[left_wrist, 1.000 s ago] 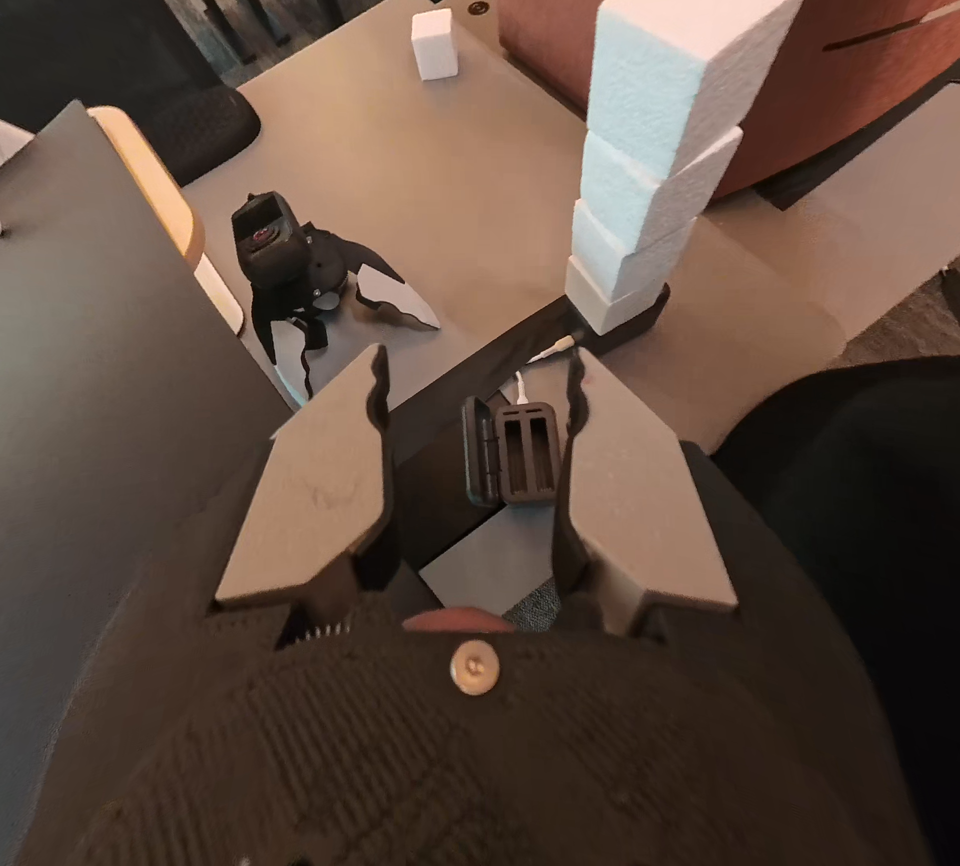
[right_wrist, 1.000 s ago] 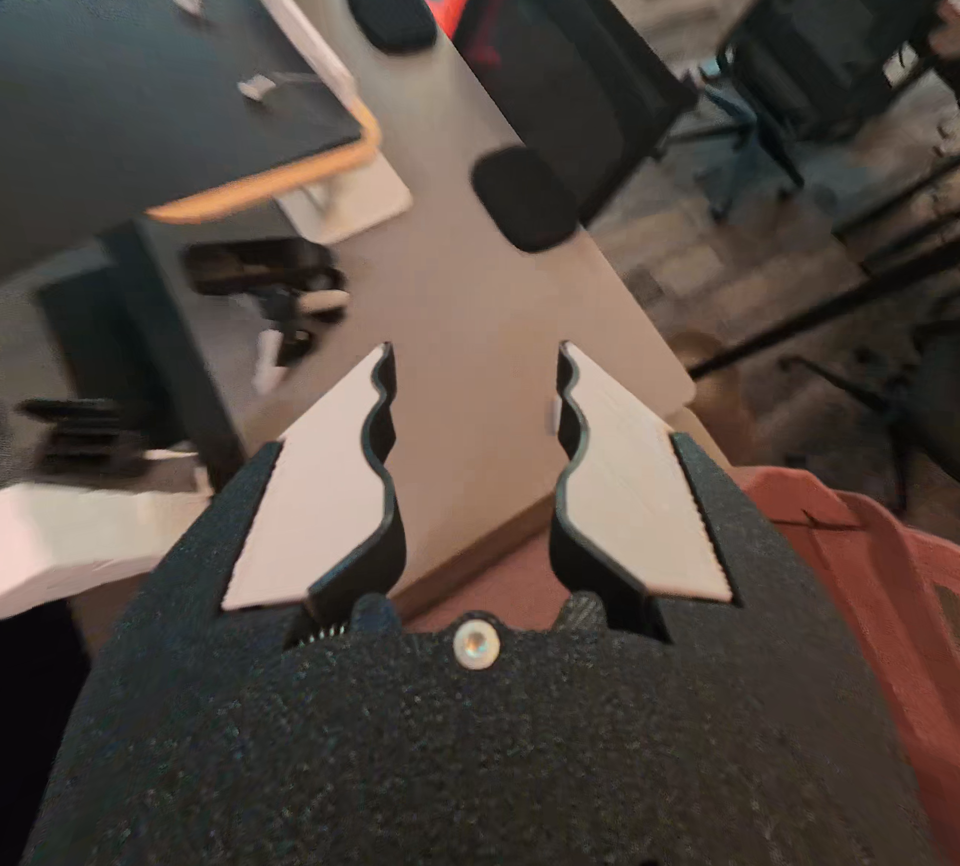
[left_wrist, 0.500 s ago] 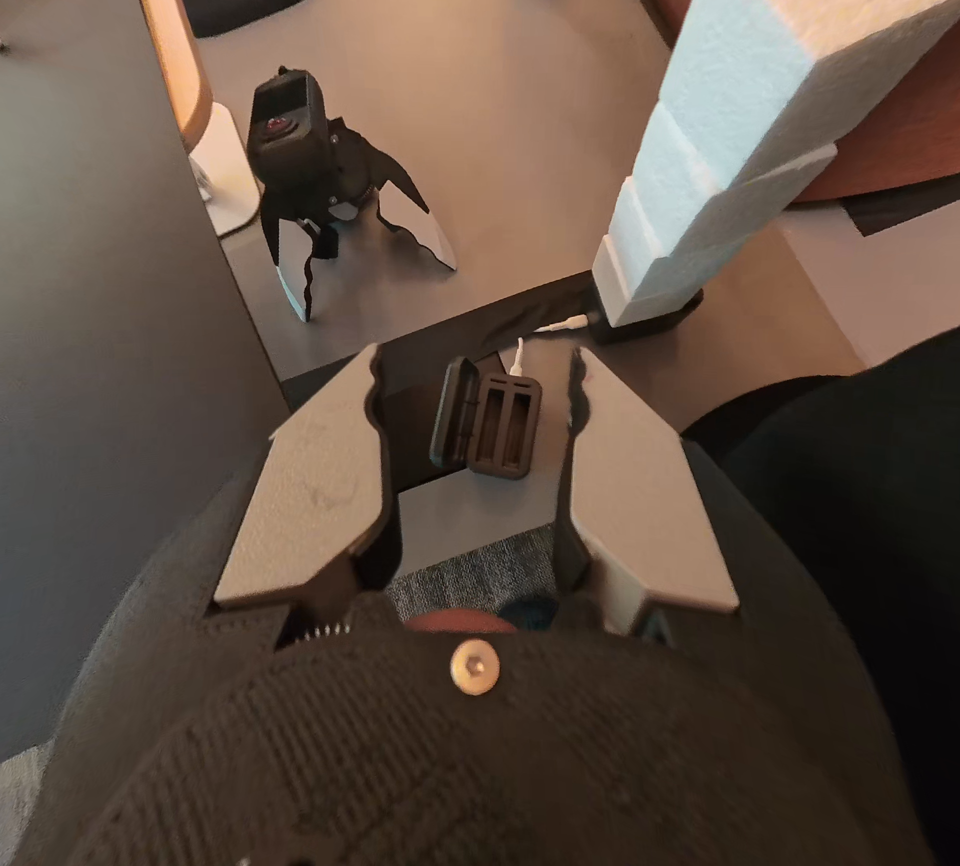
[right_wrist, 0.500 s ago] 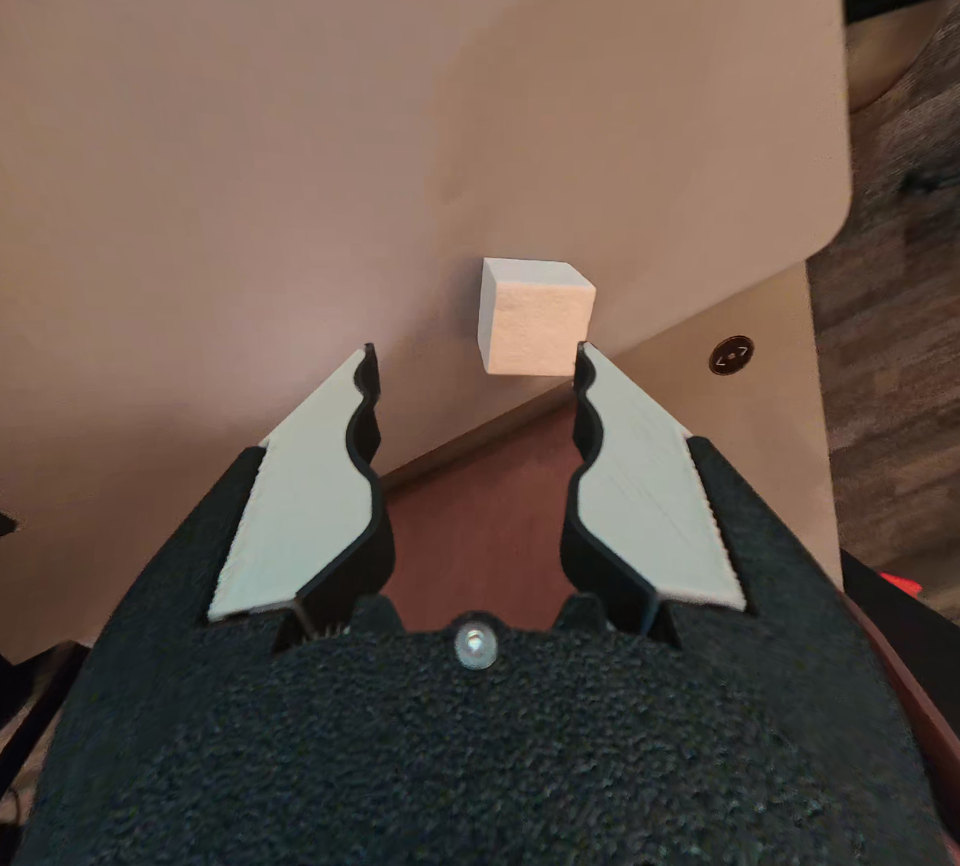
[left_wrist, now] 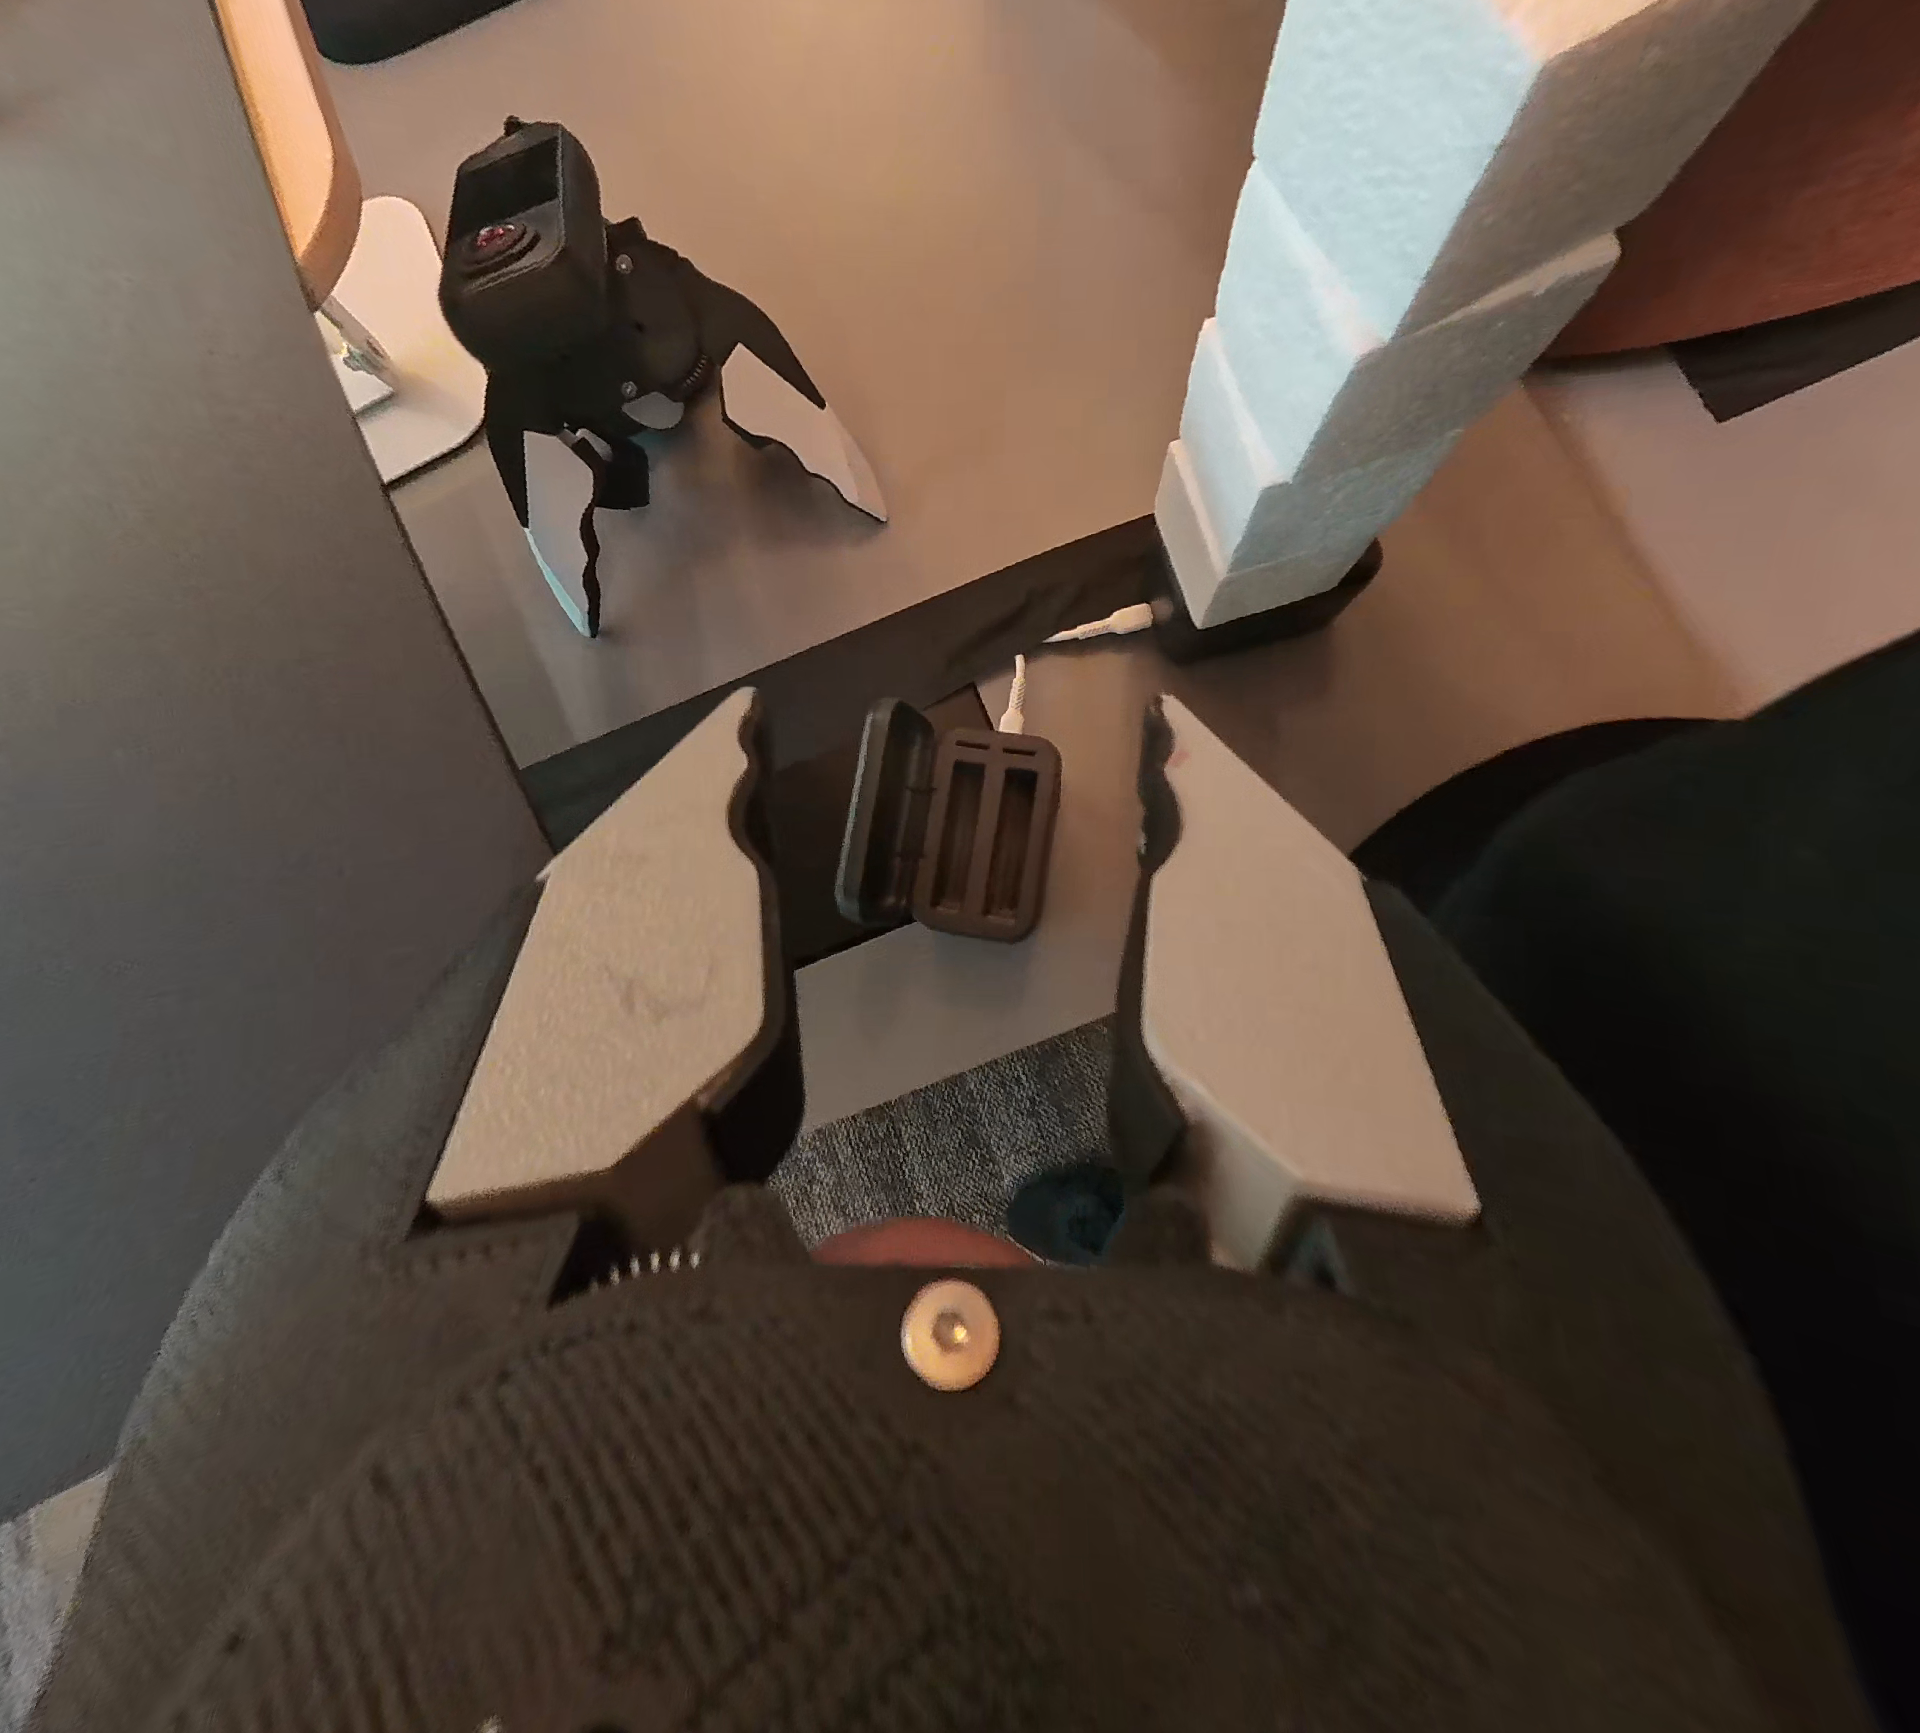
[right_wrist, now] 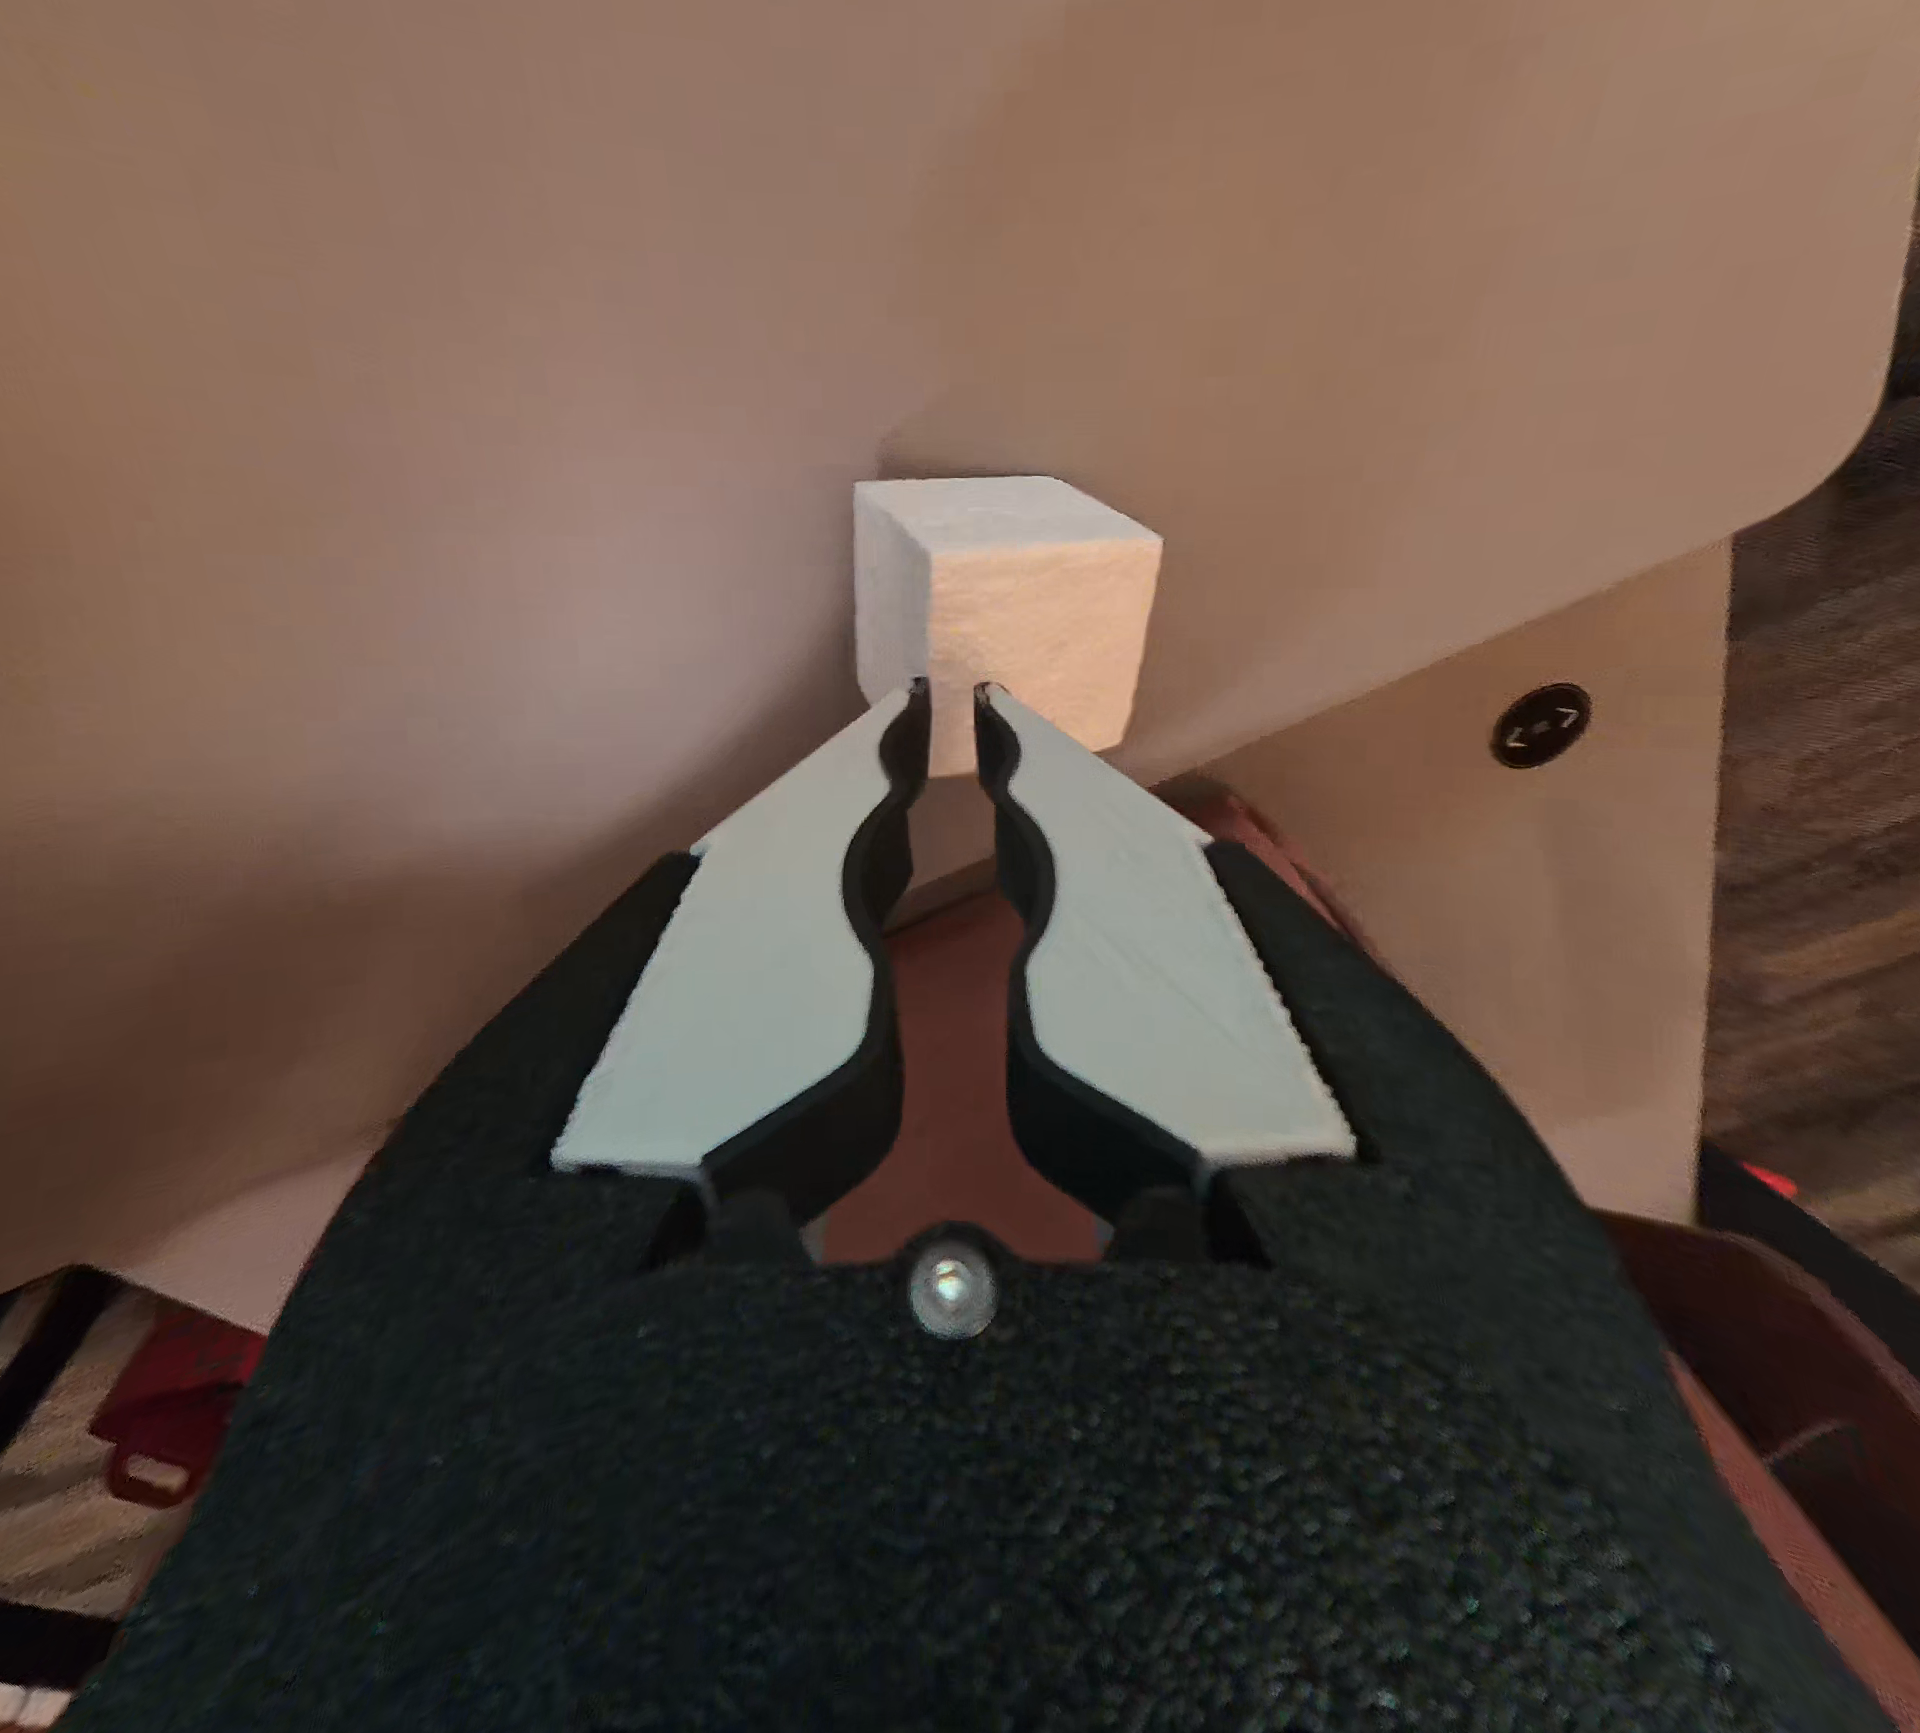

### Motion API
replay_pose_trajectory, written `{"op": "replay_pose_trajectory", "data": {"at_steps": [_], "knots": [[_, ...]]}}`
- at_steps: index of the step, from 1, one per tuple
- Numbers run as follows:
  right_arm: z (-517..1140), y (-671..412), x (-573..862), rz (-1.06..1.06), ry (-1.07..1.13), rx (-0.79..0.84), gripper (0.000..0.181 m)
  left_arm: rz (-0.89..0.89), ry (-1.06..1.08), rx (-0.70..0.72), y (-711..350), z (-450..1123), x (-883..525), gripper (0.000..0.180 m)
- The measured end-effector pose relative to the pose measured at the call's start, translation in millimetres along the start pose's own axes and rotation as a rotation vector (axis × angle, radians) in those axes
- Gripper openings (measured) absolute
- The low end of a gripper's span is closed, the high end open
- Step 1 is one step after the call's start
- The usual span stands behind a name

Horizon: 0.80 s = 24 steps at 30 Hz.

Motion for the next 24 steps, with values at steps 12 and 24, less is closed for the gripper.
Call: {"op": "replay_pose_trajectory", "data": {"at_steps": [12, 24], "knots": [[-27, 5, 11, 0.252, -0.084, 0.12, 0.076, -0.069, 0.005, -0.026, 29, -12, -4, 0.069], [-3, -17, -38, 0.123, -0.182, 0.03, 0.053, -0.2, -0.01, 0.004, 25, -21, -8, 0.07]]}}
Point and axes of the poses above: each gripper's, where its closed fingertips meet, z out along the fingers, y out of its underside, x = y × z across the jaws, the point moved 2 cm from there along -z, back along the fingers, and after that the axes turned 9 degrees about -y, right-handed, at the moved point
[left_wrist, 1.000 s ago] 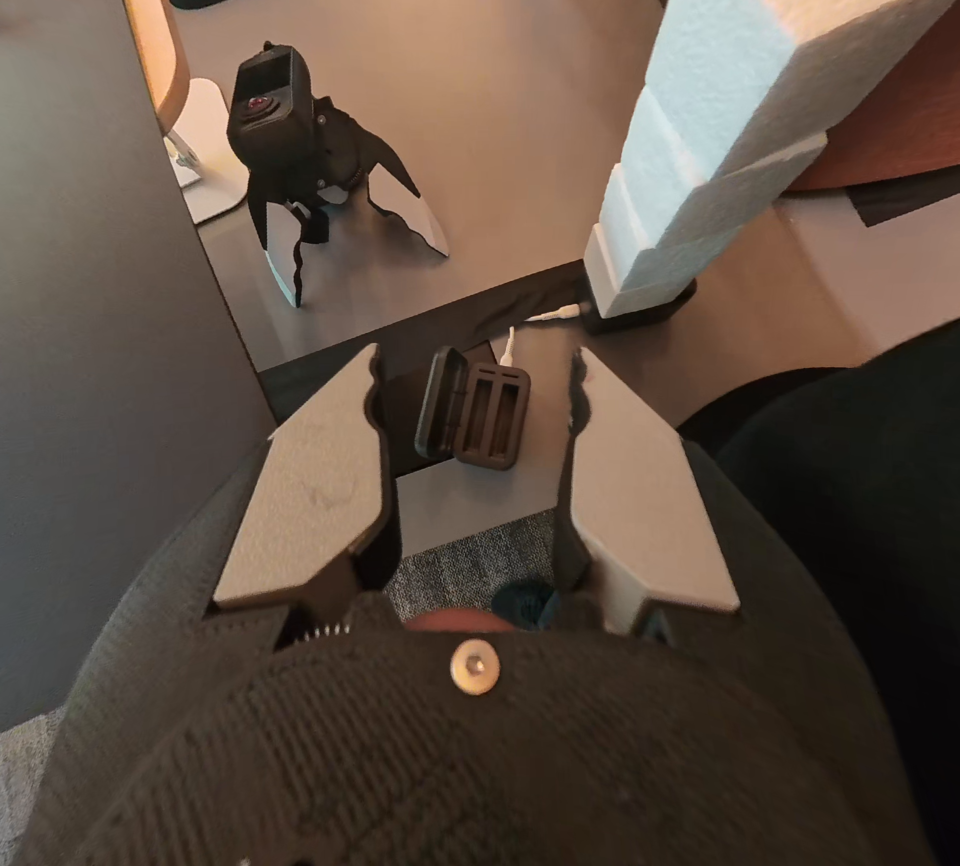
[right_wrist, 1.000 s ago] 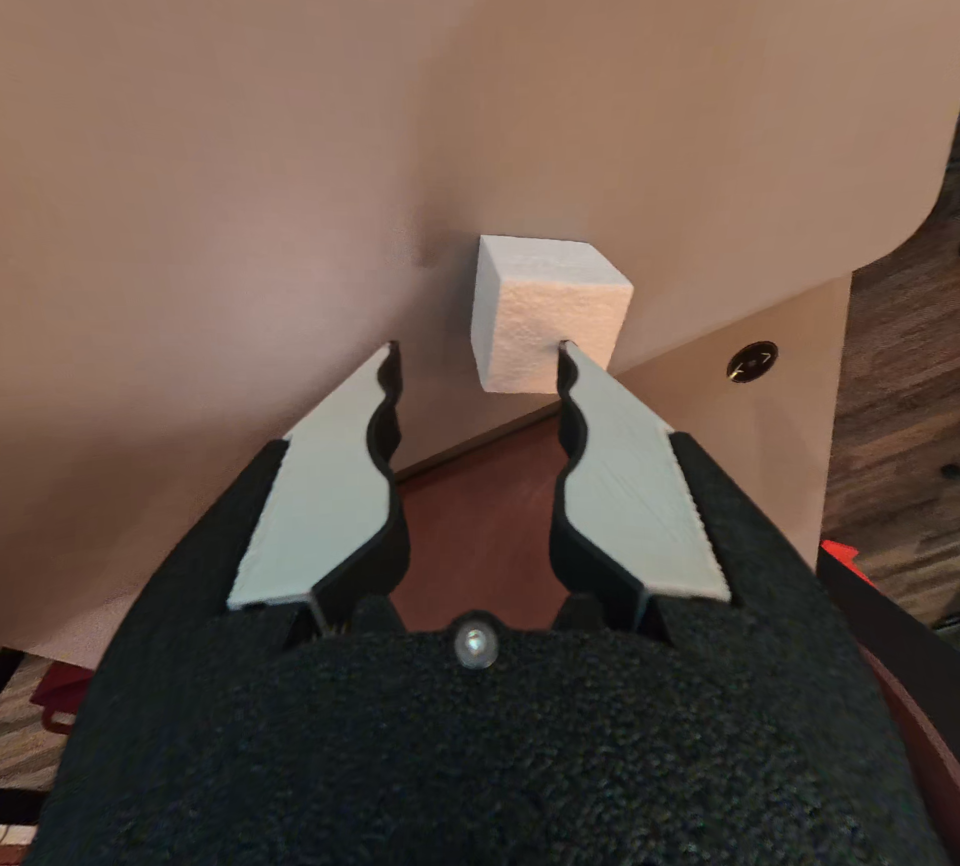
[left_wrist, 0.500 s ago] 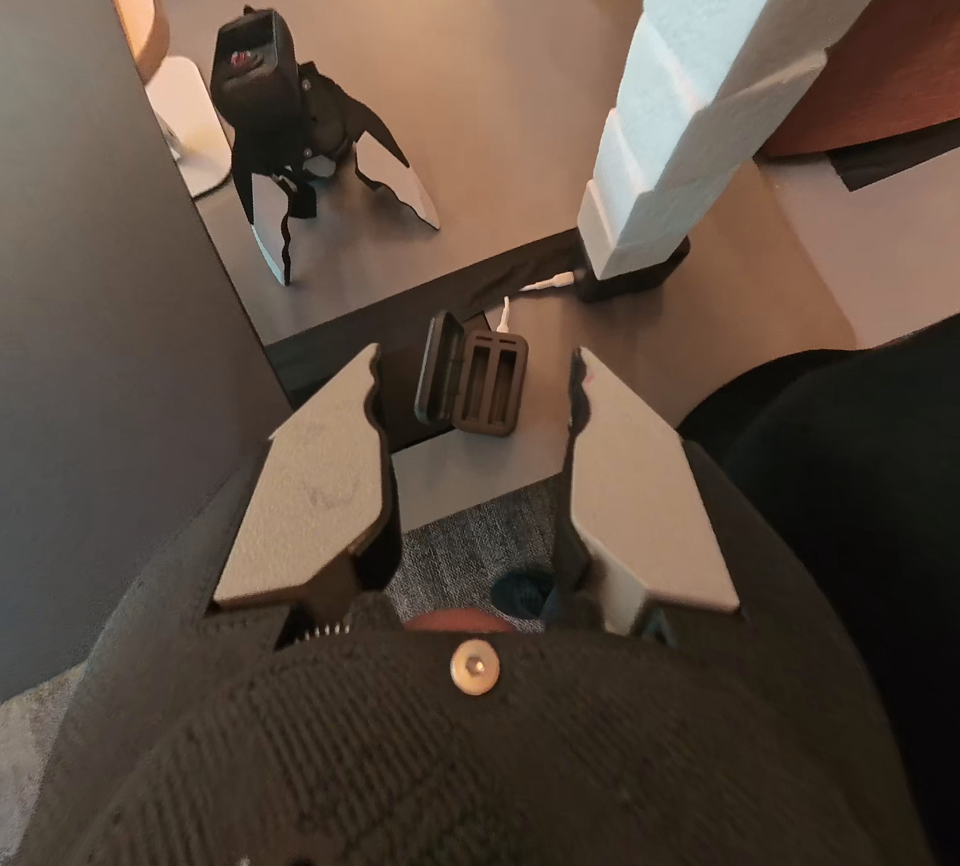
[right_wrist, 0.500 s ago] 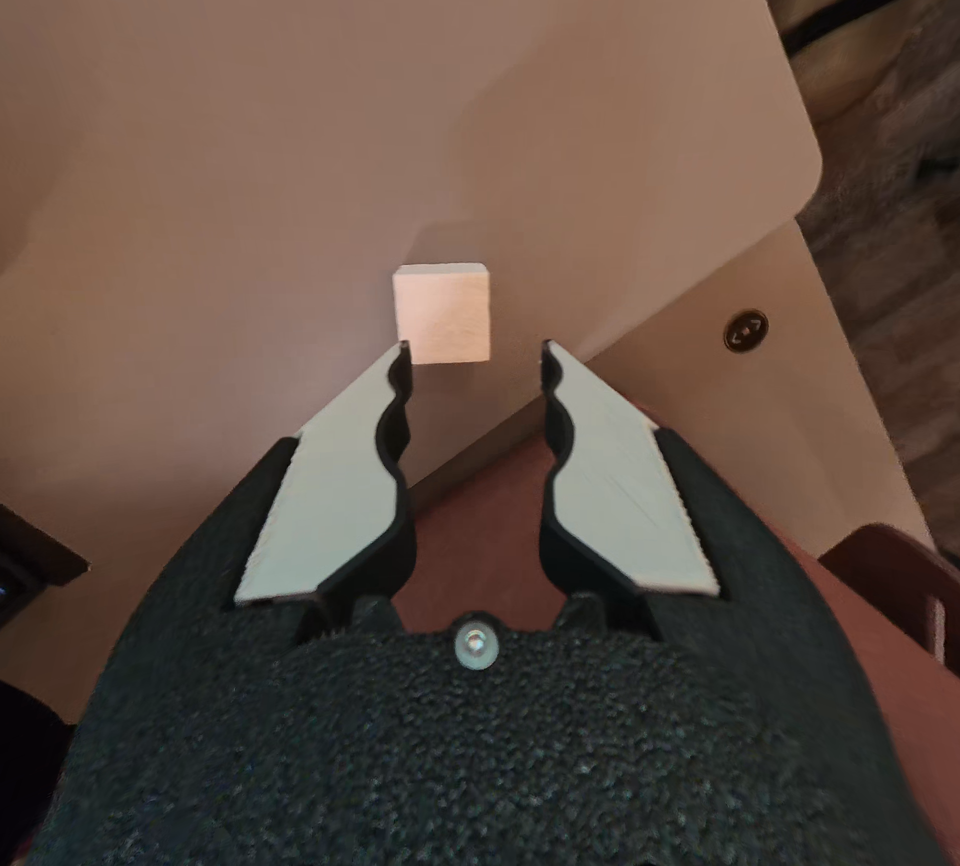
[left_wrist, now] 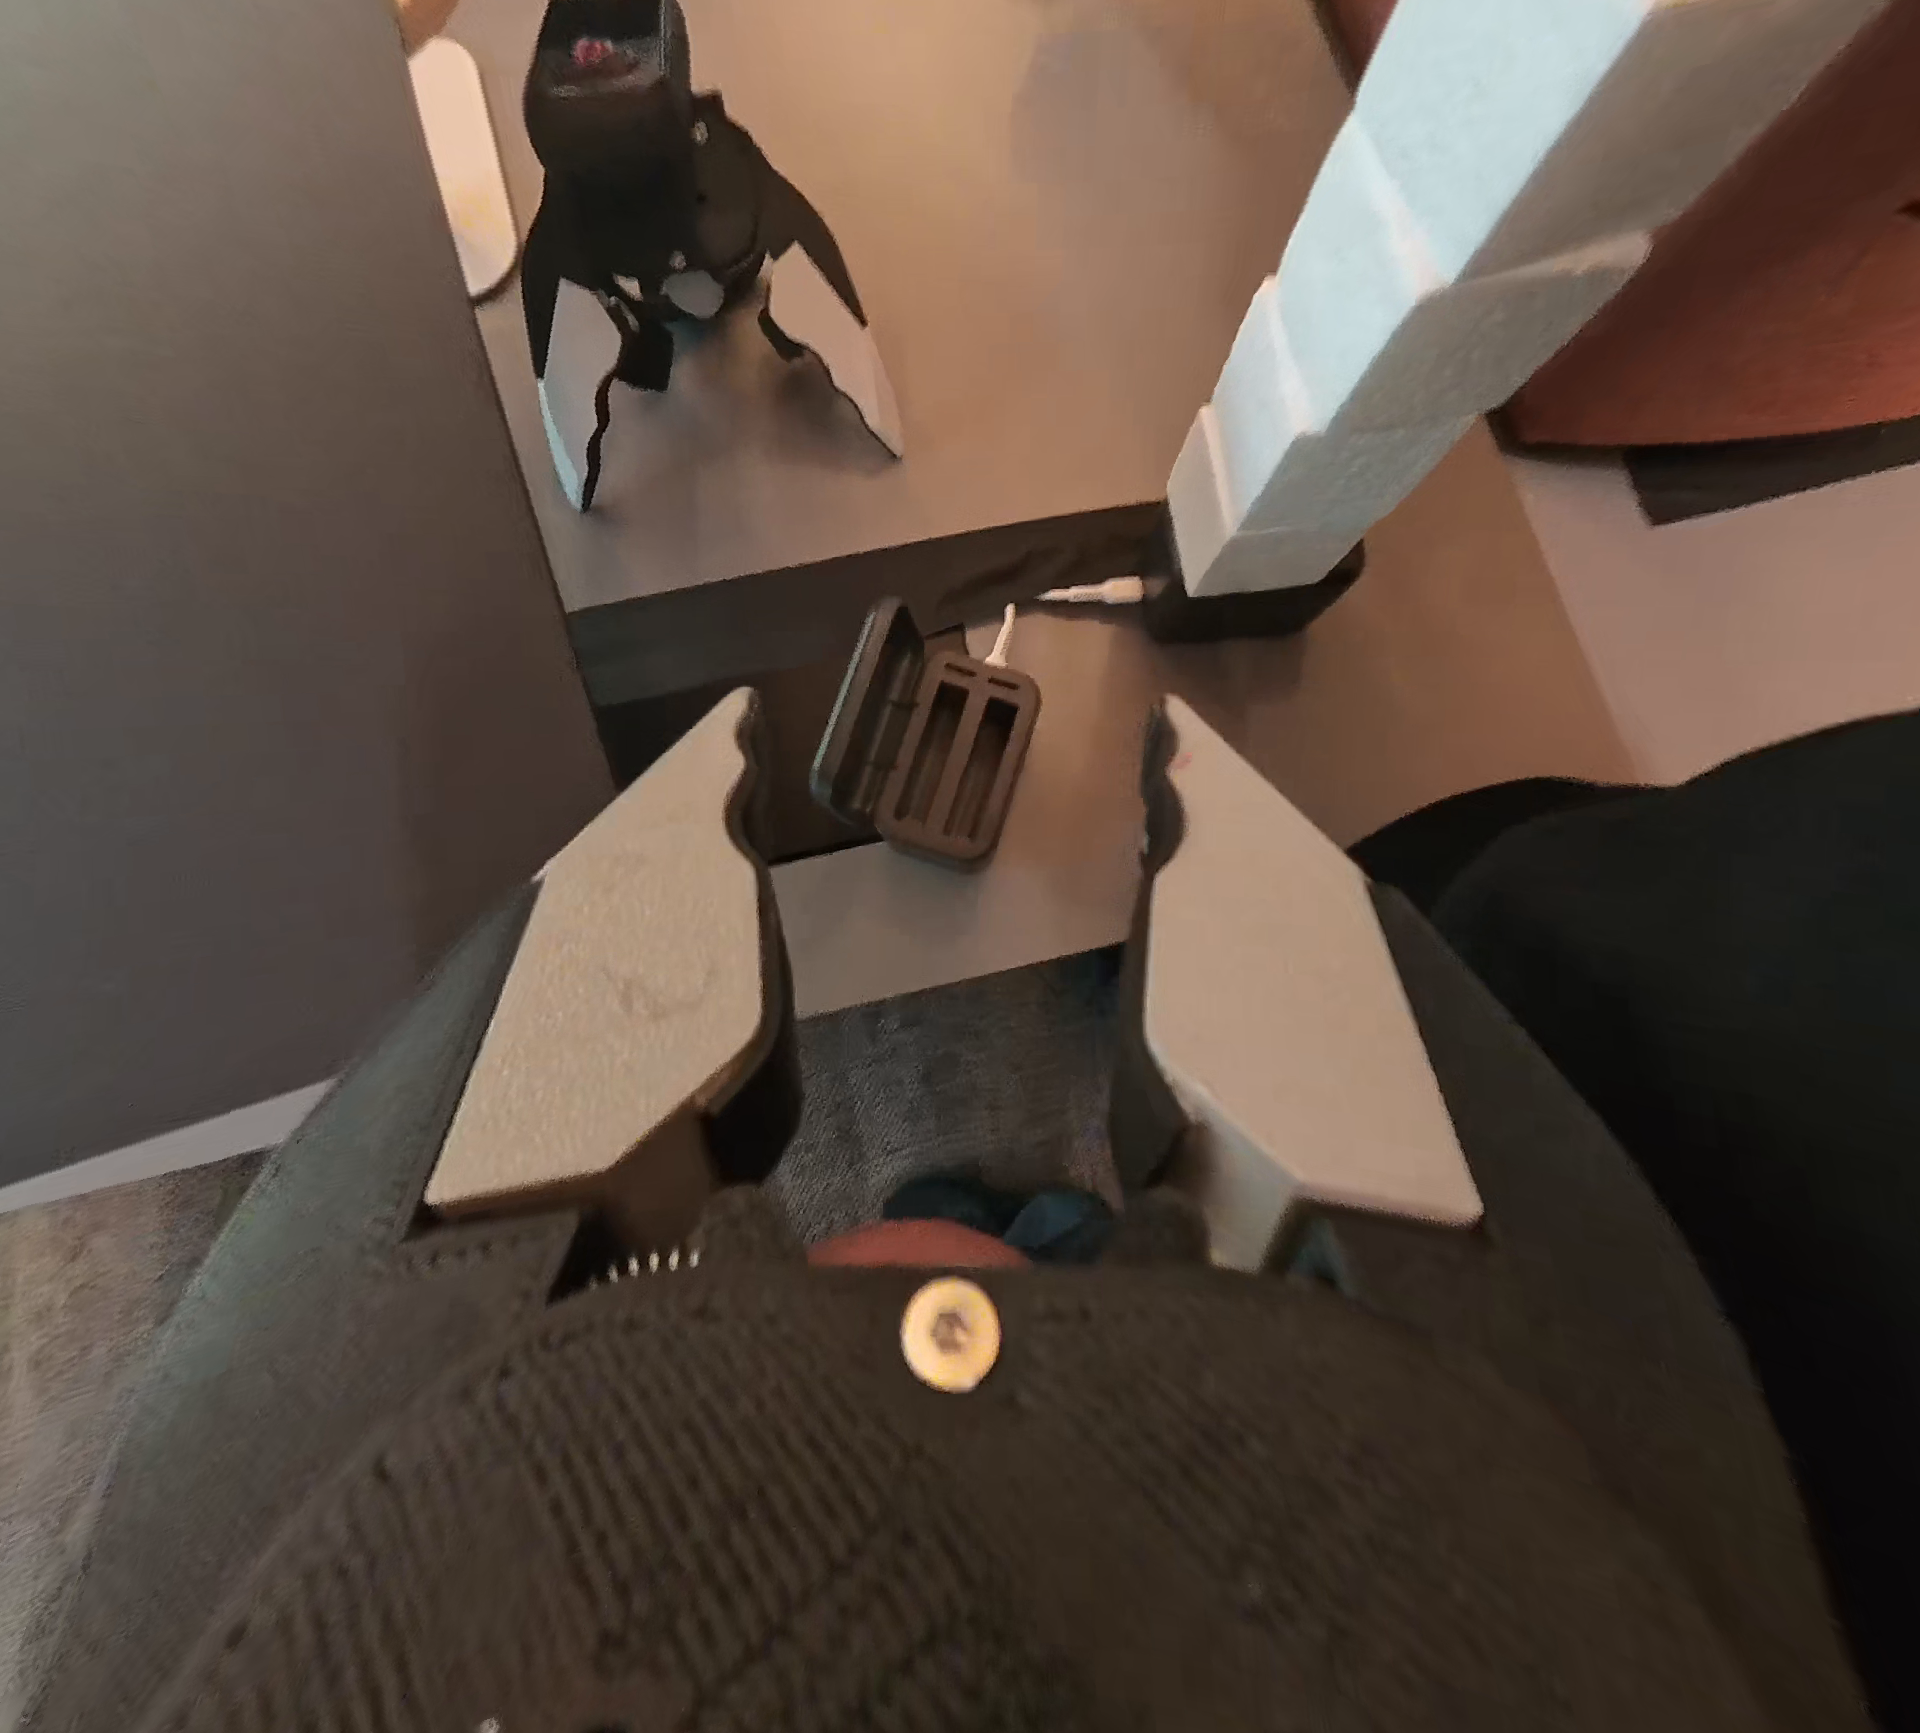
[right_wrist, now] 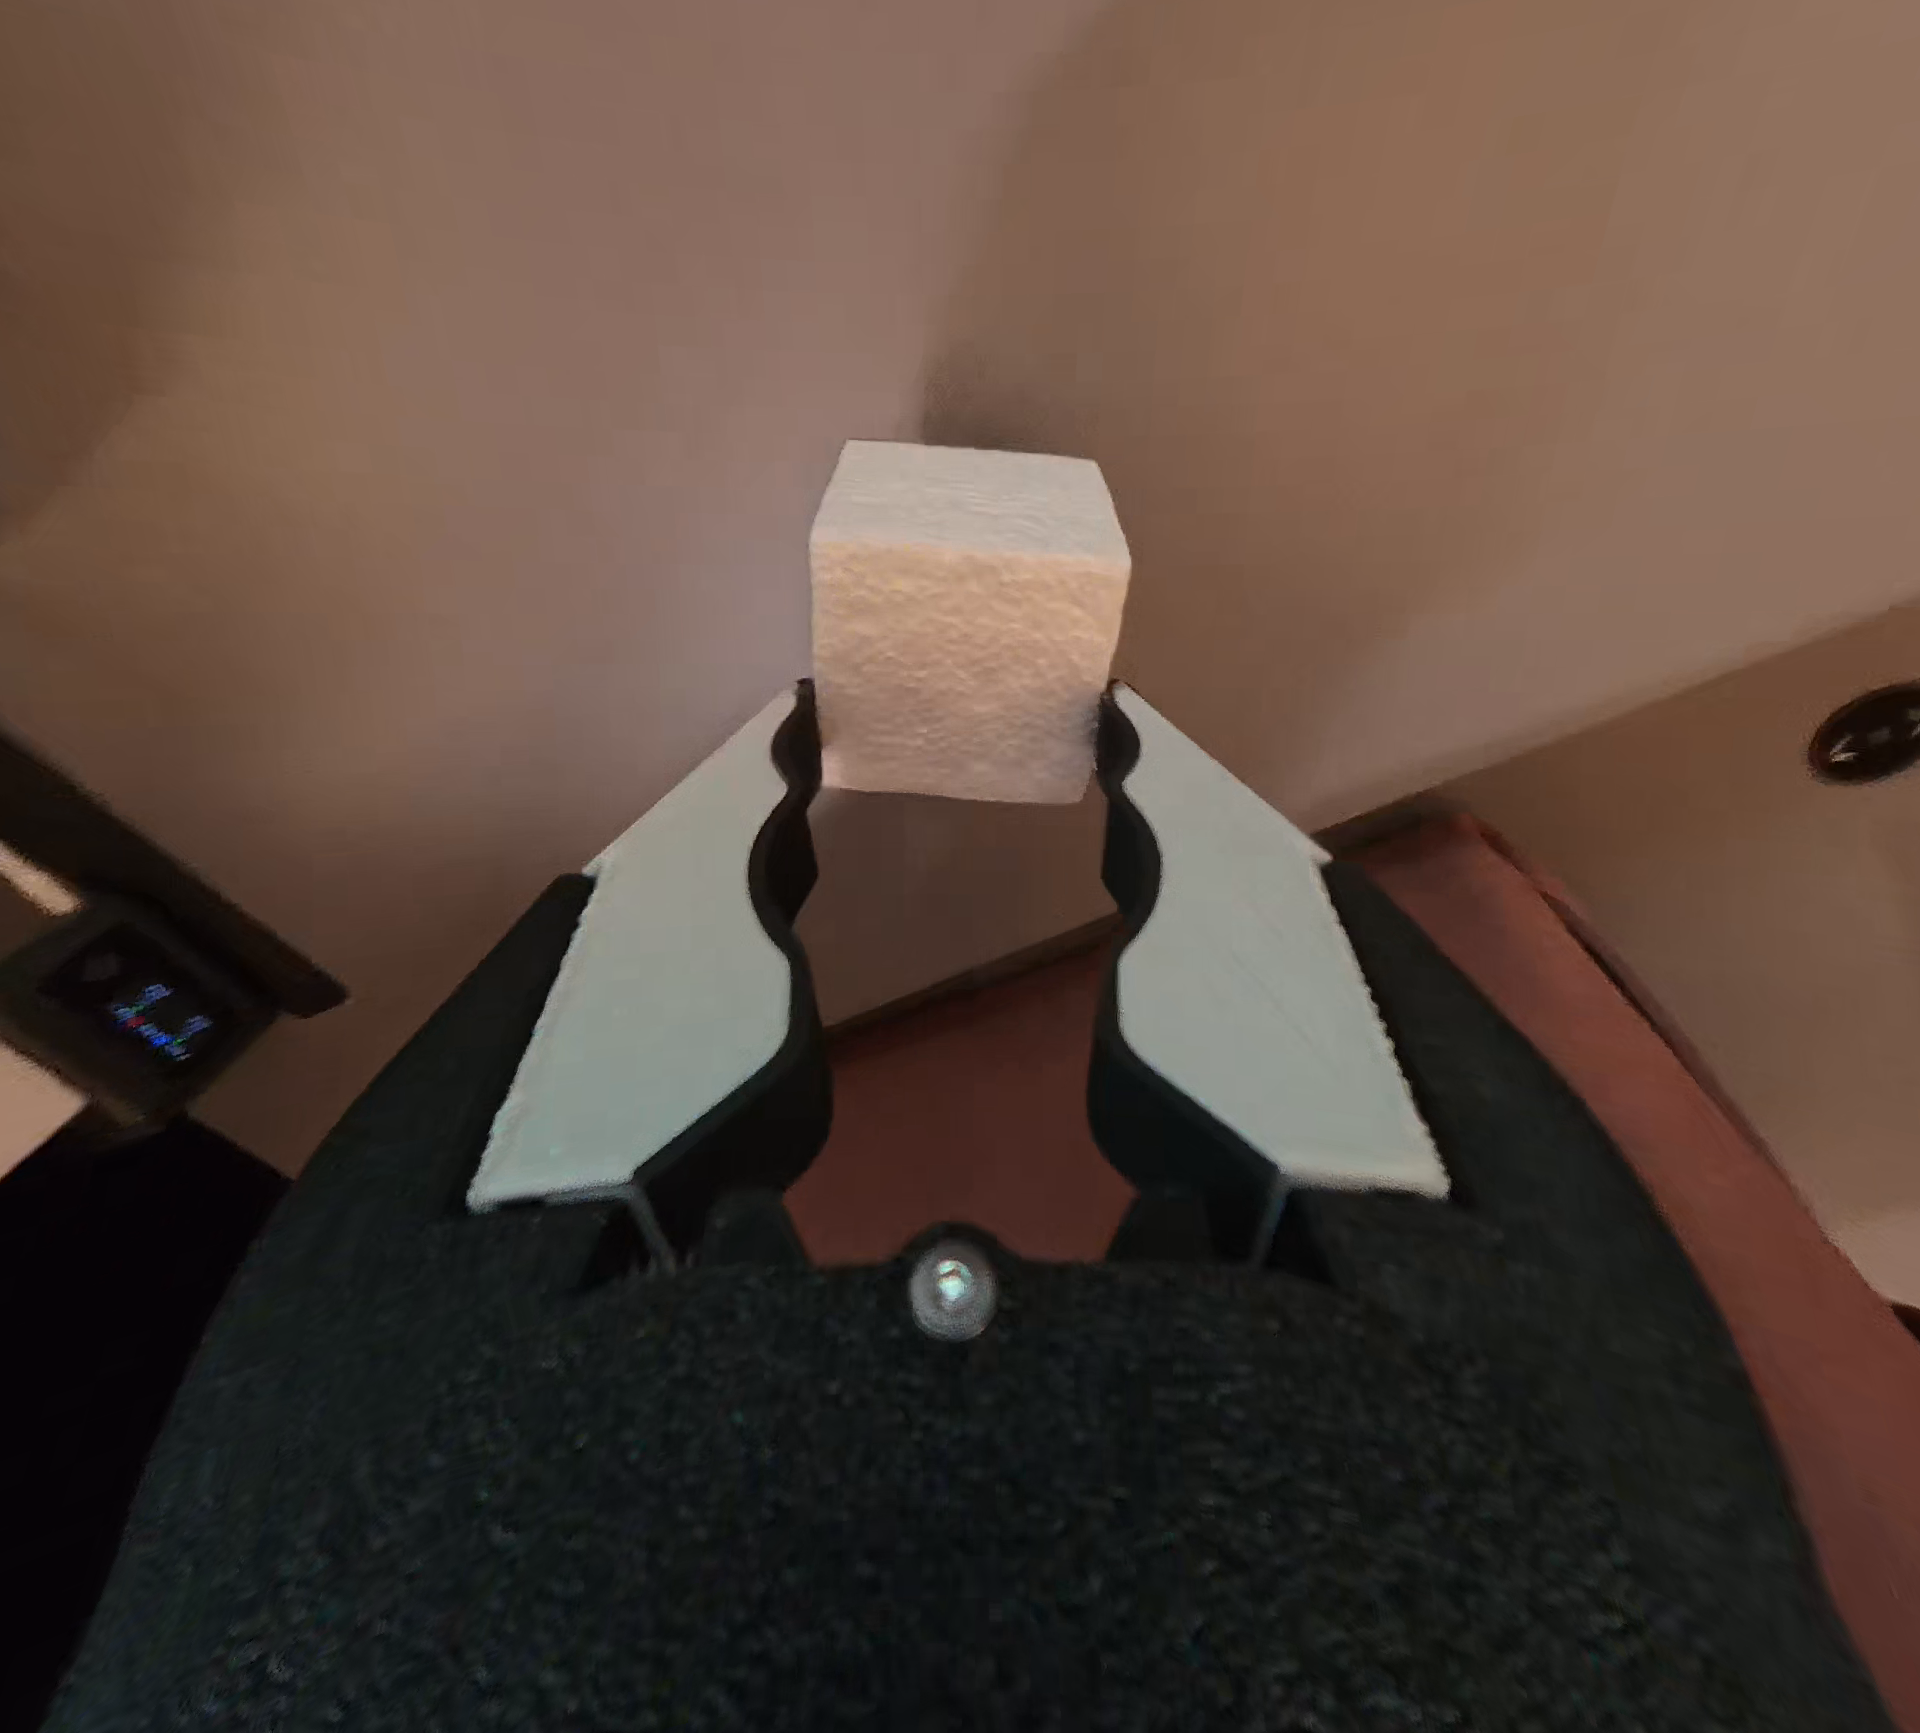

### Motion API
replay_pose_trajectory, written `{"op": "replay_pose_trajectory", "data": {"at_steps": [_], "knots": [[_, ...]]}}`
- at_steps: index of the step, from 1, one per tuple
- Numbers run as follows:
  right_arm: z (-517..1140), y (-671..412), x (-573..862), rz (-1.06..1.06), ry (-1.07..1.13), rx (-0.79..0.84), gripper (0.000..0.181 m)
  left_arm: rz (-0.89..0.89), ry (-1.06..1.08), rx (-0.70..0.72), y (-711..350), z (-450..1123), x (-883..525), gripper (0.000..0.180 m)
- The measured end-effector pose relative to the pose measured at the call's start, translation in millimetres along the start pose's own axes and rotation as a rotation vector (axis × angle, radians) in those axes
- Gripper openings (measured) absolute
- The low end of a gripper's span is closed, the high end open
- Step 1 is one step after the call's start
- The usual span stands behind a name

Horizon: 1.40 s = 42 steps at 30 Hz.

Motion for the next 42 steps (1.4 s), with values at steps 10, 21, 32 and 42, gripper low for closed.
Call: {"op": "replay_pose_trajectory", "data": {"at_steps": [10, 21, 32, 42], "knots": [[-248, 42, -304, -0.382, -0.683, 0.86, 0.053, 0.354, -0.023, 0.302, -98, -24, -36, 0.078], [-223, 131, -455, -0.192, -0.87, 0.998, 0.053, 0.813, 0.226, 0.635, -144, -99, -4, 0.077], [-190, 159, -494, -0.238, -0.744, 0.898, 0.053, 1.019, 0.154, 0.81, -144, -124, 21, 0.07], [-225, 149, -439, -0.243, -0.792, 1.069, 0.053, 0.67, -0.03, 0.823, -189, -94, 49, 0.055]]}}
Point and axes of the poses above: each gripper's, where its closed fingertips meet, z out along the fingers, y out of its underside, x = y × z across the jaws, the point moved 2 cm from there along -z, back along the fingers, and after that the axes turned 9 degrees about -y, right-handed, at the moved point
